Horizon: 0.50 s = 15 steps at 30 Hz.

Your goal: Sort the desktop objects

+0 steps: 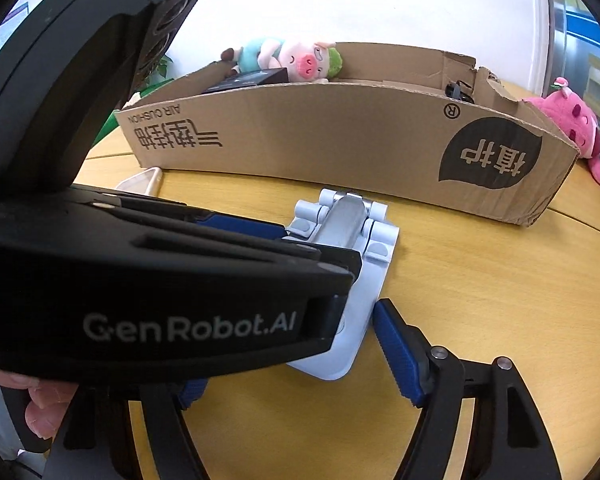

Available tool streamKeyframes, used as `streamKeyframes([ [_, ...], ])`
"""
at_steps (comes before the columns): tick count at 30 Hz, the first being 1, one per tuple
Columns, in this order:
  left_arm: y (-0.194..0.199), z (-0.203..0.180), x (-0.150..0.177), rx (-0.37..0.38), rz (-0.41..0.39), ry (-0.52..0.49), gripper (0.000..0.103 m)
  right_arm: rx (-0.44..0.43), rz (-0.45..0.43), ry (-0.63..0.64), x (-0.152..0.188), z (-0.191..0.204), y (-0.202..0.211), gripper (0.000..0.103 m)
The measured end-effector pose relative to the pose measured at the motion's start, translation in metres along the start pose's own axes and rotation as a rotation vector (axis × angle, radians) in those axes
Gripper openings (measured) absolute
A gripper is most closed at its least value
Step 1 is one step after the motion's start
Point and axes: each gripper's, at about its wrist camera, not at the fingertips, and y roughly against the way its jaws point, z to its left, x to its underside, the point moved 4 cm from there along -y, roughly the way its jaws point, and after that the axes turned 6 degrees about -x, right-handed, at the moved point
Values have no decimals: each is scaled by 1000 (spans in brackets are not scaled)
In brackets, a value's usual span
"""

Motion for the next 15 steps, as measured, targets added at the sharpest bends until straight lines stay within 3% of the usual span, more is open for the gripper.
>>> streamKeyframes([
  [6, 26, 0, -2, -13, -56, 3, 49, -7, -31, 28, -5, 13, 16, 72],
  [15, 96, -12, -45, -26, -227, -45, 48, 18, -164, 87, -61, 34, 57, 72],
])
